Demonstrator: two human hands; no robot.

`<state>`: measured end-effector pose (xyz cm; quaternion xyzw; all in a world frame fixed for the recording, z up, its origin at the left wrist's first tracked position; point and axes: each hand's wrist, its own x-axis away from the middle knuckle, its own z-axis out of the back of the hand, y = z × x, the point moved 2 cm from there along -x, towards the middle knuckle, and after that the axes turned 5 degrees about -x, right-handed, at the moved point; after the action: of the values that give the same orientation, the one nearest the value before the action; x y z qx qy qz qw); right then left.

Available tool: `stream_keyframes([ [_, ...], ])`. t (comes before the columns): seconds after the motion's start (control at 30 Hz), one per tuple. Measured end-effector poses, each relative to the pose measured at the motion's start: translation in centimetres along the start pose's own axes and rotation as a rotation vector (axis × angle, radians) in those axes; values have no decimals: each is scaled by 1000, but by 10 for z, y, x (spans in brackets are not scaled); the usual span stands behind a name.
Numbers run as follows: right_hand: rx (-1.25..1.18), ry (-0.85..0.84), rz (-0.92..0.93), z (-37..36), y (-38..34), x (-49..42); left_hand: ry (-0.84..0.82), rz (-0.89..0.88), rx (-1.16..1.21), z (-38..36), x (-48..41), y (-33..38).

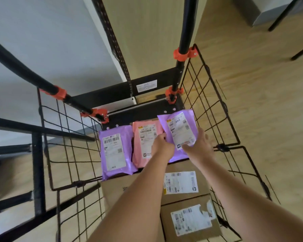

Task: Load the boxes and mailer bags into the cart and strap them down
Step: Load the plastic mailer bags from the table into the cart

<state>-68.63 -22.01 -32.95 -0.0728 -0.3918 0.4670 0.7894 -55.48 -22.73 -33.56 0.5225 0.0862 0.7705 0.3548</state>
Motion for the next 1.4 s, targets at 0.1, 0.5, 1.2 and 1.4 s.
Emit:
stream_keyframes([
  [0.1, 59, -18, 2, -6, 9, -5, 24, 10, -81, -8, -8, -8],
  [0.5, 90, -212, 10, -16, 1, 9, -59, 36, 34, 3, 6, -15],
  [1.2, 114, -217, 274, -2, -86, 136, 98, -13, -116, 120, 118, -62],
  [1.4, 184, -206, 367, -20, -123, 186, 177, -36, -17, 173, 152, -90],
])
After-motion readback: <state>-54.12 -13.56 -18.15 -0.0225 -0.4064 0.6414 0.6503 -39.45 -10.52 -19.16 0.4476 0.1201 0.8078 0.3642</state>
